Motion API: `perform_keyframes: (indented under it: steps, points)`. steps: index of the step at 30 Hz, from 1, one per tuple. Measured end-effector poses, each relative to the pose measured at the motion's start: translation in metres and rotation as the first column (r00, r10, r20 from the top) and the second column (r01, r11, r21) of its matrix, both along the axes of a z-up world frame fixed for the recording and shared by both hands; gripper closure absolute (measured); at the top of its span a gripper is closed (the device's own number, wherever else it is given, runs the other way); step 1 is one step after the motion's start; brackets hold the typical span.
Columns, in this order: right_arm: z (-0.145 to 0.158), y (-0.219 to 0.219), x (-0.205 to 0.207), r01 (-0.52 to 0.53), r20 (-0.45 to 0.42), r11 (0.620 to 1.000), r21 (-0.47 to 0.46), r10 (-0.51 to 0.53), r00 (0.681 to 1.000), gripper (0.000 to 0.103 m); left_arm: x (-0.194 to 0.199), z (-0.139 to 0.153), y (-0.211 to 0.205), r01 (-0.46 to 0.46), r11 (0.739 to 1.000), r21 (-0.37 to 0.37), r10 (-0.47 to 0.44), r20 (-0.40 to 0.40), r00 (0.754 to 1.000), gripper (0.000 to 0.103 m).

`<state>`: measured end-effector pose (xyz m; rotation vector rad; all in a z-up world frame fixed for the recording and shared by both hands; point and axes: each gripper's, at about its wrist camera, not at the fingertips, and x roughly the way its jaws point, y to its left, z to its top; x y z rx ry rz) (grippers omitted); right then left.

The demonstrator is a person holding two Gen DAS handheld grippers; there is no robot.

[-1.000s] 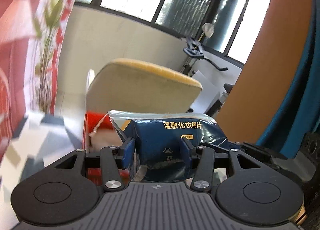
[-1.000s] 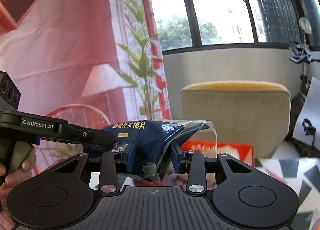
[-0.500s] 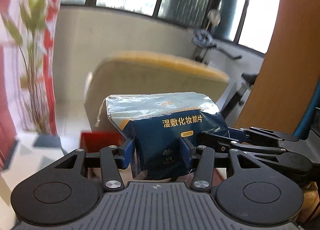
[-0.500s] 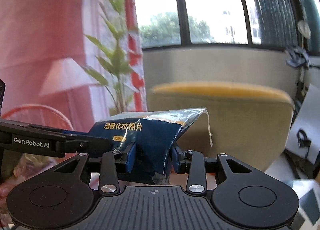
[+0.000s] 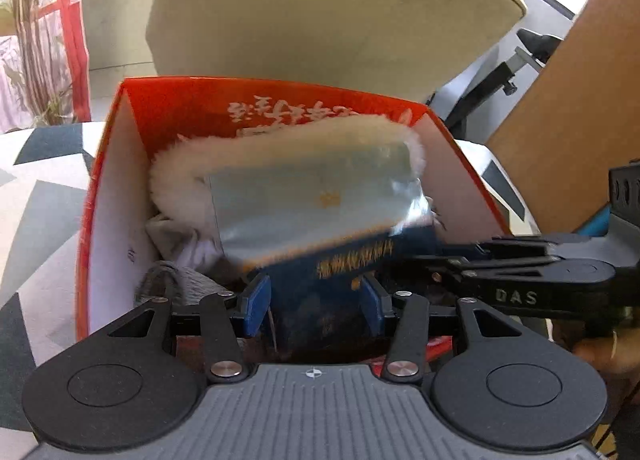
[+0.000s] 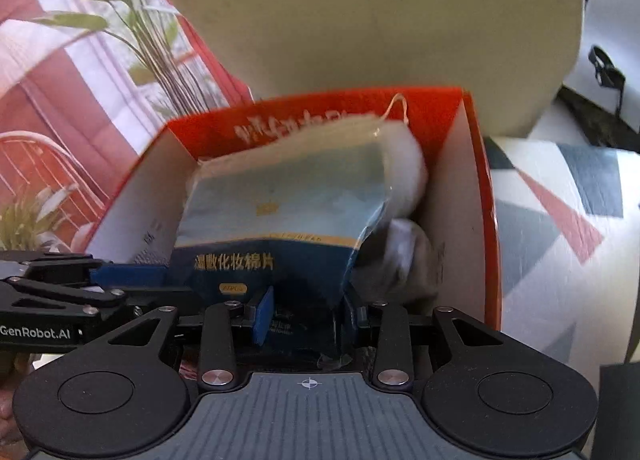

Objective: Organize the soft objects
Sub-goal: 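Lower the blue packet into the red box and open both grippers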

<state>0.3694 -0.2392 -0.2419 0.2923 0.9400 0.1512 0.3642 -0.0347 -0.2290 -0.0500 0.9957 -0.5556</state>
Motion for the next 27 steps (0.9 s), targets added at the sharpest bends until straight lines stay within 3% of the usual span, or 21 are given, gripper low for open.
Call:
perform_keyframes:
  steps: [4, 9, 14, 17, 22, 27]
  points:
    - [-0.004, 0.002, 0.0, 0.01, -0.041, 1.0, 0.026, -0.009, 0.999, 0.076, 0.01, 0.003, 0.008, -0.031, 0.999, 0.013, 0.031, -0.003, 1.0, 0.052]
    - [-0.001, 0.001, 0.003, 0.014, -0.064, 1.0, 0.005, -0.014, 0.998, 0.079, 0.007, 0.013, 0.014, -0.057, 0.998, 0.022, 0.056, 0.048, 0.997, 0.052]
    - [0.017, 0.008, -0.005, 0.001, -0.004, 0.995, -0.102, -0.001, 1.0, 0.075, 0.005, 0.019, 0.015, -0.071, 0.997, 0.004, 0.07, 0.097, 0.993, 0.056]
    - [0.026, 0.008, -0.007, 0.003, 0.037, 0.994, -0.109, 0.001, 0.999, 0.074, 0.003, 0.021, 0.012, -0.075, 0.997, 0.004, 0.074, 0.116, 0.991, 0.062]
    - [0.032, 0.012, -0.001, -0.005, 0.151, 0.994, -0.106, 0.022, 0.988, 0.08, 0.007, 0.013, 0.003, -0.085, 0.996, 0.018, 0.082, 0.122, 0.989, 0.066]
    - [0.004, 0.023, 0.021, -0.006, 0.044, 0.991, -0.137, 0.012, 0.999, 0.085, 0.009, 0.007, 0.002, -0.086, 0.996, 0.037, 0.081, 0.115, 0.99, 0.066]
